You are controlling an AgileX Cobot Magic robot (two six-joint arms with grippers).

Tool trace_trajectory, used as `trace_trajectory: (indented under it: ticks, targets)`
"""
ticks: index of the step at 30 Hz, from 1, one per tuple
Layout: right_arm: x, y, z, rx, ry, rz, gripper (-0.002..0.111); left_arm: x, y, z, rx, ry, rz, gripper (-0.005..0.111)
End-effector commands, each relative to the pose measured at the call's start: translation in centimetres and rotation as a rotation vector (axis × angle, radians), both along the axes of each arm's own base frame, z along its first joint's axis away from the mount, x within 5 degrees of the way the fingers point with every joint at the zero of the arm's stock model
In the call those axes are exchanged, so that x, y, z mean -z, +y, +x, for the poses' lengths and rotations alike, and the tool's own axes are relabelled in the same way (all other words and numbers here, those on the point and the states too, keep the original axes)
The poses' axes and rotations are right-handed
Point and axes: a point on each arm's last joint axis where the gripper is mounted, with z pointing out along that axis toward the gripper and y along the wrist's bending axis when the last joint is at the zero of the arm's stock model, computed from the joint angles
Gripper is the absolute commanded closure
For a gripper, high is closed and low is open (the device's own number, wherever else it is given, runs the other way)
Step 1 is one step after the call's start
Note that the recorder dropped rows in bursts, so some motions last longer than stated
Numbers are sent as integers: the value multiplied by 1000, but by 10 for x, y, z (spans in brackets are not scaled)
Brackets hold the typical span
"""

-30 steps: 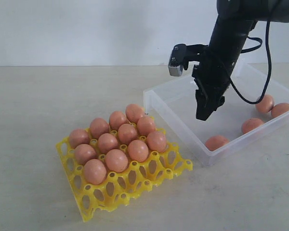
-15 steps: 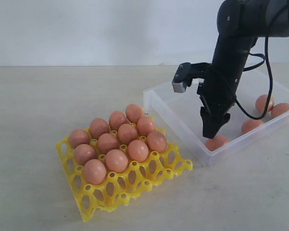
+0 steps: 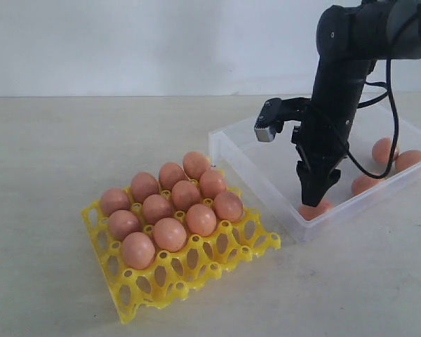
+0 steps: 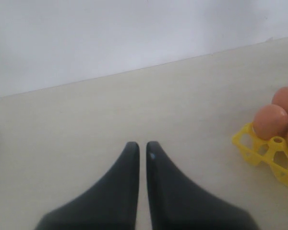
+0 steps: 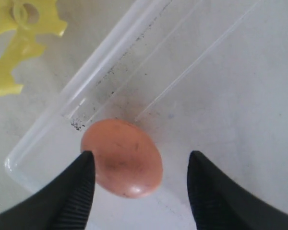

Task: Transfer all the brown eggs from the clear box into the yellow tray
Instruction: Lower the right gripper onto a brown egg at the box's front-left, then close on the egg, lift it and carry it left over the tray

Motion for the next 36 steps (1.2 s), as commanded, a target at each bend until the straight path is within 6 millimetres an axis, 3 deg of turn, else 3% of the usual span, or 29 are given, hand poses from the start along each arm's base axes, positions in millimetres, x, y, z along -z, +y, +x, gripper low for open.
trace_trajectory:
  ticks: [1, 8, 15, 17, 21, 27, 36]
  targets:
    - [17, -7, -5, -25, 51, -44, 58, 1, 0, 0, 7, 0, -5, 103]
    - [34, -9, -9, -74, 103, -62, 58, 1, 0, 0, 7, 0, -5, 103]
    - [45, -9, -2, -78, 48, -70, 60, 1, 0, 0, 7, 0, -5, 103]
    - [46, -9, -2, -76, 47, -70, 69, 1, 0, 0, 7, 0, -5, 103]
    - [46, -8, 2, 7, 12, -73, 108, 1, 0, 0, 7, 0, -5, 103]
    - [45, -8, 7, 125, -42, -70, 108, 1, 0, 0, 7, 0, -5, 103]
    - [26, -5, 18, 347, -192, -16, 108, 1, 0, 0, 7, 0, -5, 103]
